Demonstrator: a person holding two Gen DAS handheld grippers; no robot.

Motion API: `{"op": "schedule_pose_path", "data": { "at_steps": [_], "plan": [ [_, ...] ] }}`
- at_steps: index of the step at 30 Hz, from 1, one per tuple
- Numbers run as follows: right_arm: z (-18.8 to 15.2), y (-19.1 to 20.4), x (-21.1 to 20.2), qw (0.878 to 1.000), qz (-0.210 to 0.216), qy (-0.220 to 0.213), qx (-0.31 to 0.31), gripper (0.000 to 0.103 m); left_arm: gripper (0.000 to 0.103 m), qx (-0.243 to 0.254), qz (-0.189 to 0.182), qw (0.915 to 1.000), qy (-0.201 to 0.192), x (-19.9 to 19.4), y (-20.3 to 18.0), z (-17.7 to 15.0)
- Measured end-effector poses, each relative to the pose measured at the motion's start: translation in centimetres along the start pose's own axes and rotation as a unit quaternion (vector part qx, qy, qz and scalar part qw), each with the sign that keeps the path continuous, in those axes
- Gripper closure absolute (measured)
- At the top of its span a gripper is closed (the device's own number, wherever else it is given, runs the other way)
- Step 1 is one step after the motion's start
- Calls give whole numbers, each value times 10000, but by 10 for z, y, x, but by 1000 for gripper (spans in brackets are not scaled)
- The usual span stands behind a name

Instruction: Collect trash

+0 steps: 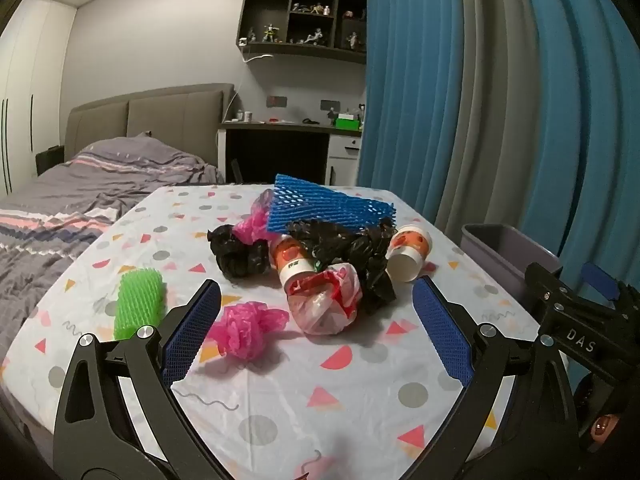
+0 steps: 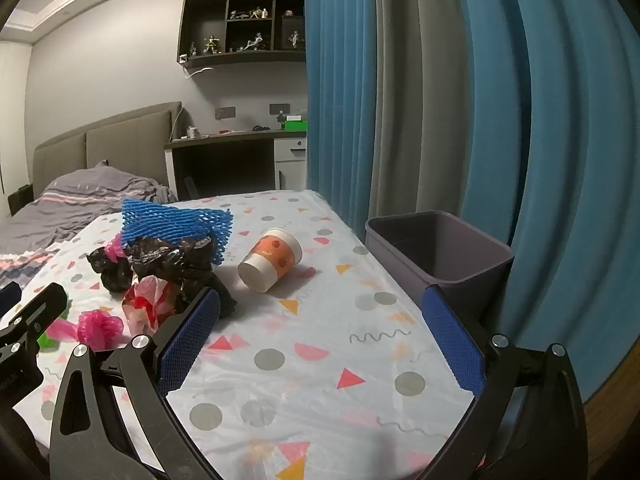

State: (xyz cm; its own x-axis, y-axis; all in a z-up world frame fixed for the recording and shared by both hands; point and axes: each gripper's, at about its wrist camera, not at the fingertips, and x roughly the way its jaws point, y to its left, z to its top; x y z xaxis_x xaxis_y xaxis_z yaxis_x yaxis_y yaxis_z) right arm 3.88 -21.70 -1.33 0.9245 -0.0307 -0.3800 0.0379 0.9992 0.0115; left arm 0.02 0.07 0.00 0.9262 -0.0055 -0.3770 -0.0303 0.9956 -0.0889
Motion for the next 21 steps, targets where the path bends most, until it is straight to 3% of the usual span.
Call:
{"op": "schedule_pose_path", "data": {
  "at_steps": [21],
  "plan": [
    [-1, -6, 0, 10000, 54, -42, 63, 5, 8, 11, 15, 10000, 57, 1, -1, 0]
  ]
}}
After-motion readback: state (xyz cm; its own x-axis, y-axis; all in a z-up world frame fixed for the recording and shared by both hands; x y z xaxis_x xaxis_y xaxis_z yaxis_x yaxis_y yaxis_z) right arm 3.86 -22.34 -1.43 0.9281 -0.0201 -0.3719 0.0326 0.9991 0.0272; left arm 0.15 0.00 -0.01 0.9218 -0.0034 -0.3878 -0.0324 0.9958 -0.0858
